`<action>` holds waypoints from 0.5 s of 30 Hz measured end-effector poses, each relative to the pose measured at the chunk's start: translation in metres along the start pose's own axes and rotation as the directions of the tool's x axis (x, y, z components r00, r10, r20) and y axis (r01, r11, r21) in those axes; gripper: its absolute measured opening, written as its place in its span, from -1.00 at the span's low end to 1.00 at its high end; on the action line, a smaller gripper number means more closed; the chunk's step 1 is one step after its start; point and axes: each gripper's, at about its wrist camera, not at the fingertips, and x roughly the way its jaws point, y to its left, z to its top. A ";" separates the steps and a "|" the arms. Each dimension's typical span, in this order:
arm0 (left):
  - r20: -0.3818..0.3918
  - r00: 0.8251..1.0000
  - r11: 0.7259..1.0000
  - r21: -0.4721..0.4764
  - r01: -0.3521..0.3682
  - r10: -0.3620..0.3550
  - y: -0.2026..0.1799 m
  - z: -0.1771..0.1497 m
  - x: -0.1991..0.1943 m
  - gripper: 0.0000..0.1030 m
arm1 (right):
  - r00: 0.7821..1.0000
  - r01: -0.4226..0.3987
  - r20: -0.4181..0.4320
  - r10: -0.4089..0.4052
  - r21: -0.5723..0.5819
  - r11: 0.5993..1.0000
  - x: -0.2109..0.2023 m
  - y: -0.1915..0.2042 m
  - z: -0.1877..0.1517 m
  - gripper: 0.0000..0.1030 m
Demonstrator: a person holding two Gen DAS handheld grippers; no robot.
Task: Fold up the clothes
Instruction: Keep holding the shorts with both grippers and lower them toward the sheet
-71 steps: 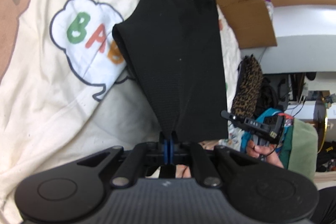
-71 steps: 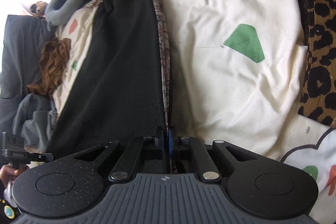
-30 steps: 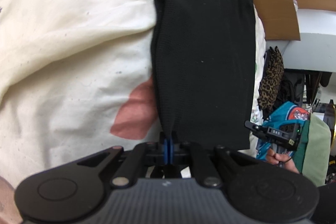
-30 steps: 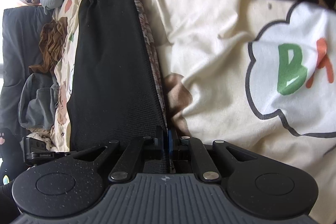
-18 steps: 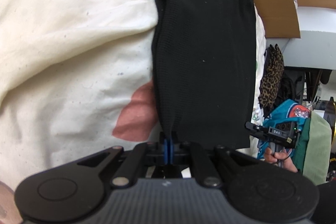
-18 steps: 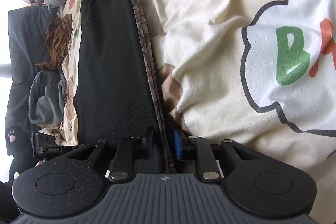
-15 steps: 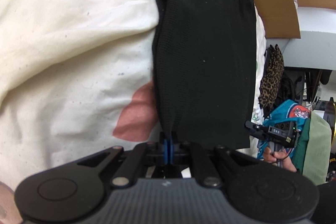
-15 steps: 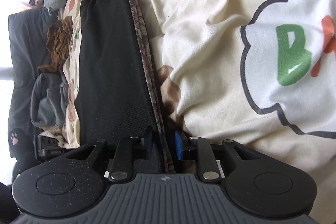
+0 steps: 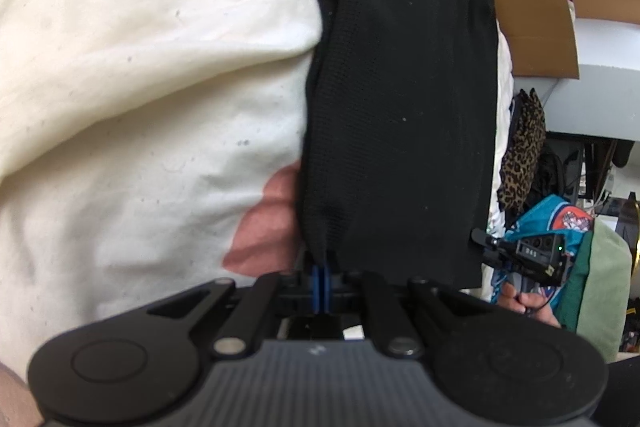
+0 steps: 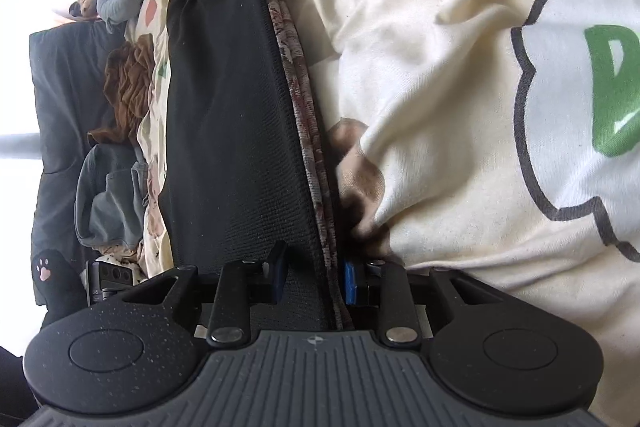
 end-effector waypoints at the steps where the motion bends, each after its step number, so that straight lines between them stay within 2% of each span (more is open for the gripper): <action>1: -0.002 1.000 1.000 0.001 -0.003 0.003 -0.001 -0.001 0.000 -0.95 | 1.000 0.005 0.002 -0.004 -0.004 1.000 0.000 0.000 0.000 -0.76; 2: -0.003 1.000 1.000 0.001 -0.005 0.005 -0.002 -0.001 -0.001 -0.95 | 1.000 0.005 0.004 -0.005 -0.004 1.000 -0.001 0.000 0.000 -0.91; 3: -0.003 1.000 1.000 0.002 -0.007 0.007 -0.003 -0.002 -0.002 -0.95 | 1.000 0.006 0.006 -0.006 -0.003 1.000 -0.003 0.000 0.000 -0.93; 10: 0.016 0.999 1.000 0.004 0.028 -0.028 -0.016 -0.020 -0.024 -0.96 | 0.999 -0.009 0.034 0.010 -0.044 0.999 -0.018 0.021 -0.004 -0.95; 15: 0.034 0.999 0.998 0.045 0.032 -0.033 -0.036 -0.030 -0.040 -0.96 | 0.998 -0.012 0.058 0.016 -0.068 0.998 -0.035 0.038 -0.006 -0.96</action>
